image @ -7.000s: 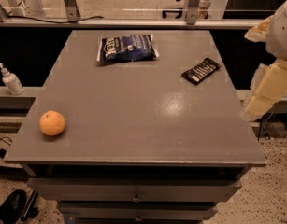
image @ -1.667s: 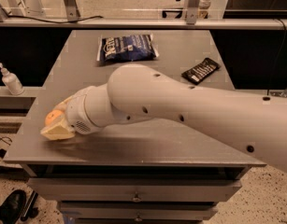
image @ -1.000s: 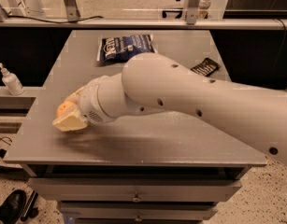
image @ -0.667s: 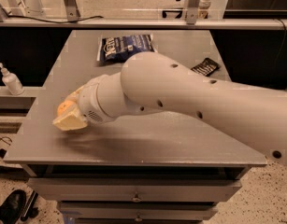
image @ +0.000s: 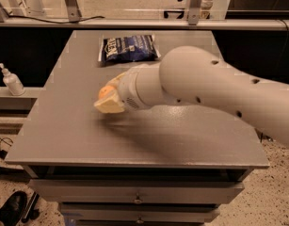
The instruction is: Move orange near blue chip bag
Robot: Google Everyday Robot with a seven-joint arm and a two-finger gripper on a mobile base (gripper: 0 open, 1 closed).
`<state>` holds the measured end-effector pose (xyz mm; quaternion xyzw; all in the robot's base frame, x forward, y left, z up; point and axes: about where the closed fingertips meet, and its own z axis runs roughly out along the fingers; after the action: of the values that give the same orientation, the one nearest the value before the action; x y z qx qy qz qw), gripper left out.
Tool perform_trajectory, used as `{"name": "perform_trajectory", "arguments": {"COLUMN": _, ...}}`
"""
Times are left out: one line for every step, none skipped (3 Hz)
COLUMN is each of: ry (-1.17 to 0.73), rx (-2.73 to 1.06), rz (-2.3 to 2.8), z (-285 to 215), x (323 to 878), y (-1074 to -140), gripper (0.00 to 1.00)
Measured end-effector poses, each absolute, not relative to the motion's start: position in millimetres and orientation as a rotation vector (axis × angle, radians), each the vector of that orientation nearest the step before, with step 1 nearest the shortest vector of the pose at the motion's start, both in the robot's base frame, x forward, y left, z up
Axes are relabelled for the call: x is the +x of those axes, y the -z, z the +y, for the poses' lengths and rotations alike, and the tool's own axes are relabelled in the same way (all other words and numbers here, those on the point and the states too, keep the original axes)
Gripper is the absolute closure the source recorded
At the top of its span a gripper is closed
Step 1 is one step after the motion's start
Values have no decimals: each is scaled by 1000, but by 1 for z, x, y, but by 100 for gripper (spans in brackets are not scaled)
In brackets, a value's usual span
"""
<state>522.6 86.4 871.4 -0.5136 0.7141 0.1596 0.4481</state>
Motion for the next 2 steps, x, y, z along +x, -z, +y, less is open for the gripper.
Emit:
{"name": "perform_trajectory", "arguments": {"ry": -316, "rx": -1192, "rz": 1780, "z": 41, "x": 562, "y": -873, "gripper": 100}}
{"name": "perform_trajectory", "arguments": {"ry": -272, "rx": -1139, "rz": 1787, "z": 12, "x": 604, "y": -873, "gripper": 100}}
